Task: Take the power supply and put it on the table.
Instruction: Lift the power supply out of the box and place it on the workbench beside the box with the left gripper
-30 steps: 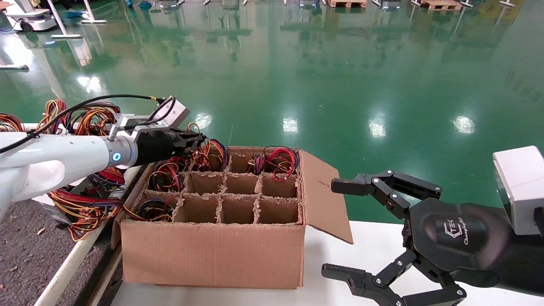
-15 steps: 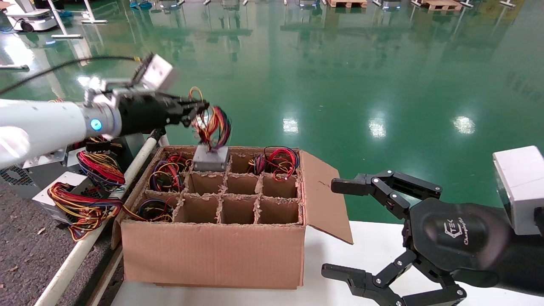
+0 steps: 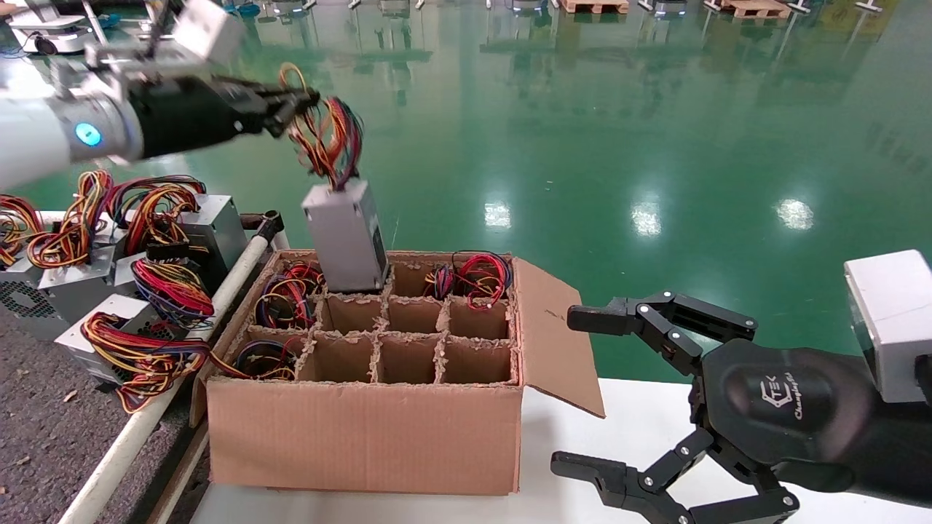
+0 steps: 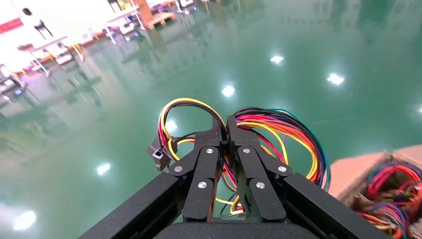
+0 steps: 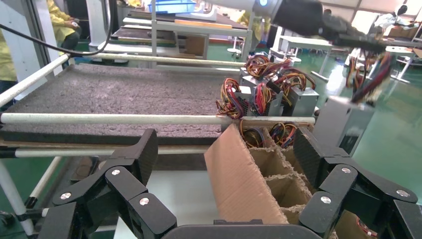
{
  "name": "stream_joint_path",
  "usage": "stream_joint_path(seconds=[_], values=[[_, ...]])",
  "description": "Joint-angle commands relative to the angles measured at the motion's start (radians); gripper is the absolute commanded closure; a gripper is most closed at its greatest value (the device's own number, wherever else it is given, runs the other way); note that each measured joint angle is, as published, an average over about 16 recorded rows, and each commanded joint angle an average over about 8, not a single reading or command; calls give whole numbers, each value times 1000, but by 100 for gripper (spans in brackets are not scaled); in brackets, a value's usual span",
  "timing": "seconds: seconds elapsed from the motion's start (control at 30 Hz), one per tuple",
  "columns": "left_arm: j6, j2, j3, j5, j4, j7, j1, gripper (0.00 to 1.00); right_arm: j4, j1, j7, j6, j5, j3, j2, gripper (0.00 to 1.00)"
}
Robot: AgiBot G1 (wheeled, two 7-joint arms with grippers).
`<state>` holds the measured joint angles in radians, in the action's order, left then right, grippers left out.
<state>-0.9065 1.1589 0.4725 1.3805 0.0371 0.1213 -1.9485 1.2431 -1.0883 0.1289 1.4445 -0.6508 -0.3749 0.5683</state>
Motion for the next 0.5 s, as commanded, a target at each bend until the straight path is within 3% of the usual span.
stream_joint_path(seconds=[0.03, 0.5], values=[[-6, -12, -2, -3, 2, 4, -19, 100, 0, 0, 0, 0, 0, 0, 0, 0], [80, -147, 11, 24, 5, 54, -204, 100, 0, 0, 0, 0, 0, 0, 0, 0]])
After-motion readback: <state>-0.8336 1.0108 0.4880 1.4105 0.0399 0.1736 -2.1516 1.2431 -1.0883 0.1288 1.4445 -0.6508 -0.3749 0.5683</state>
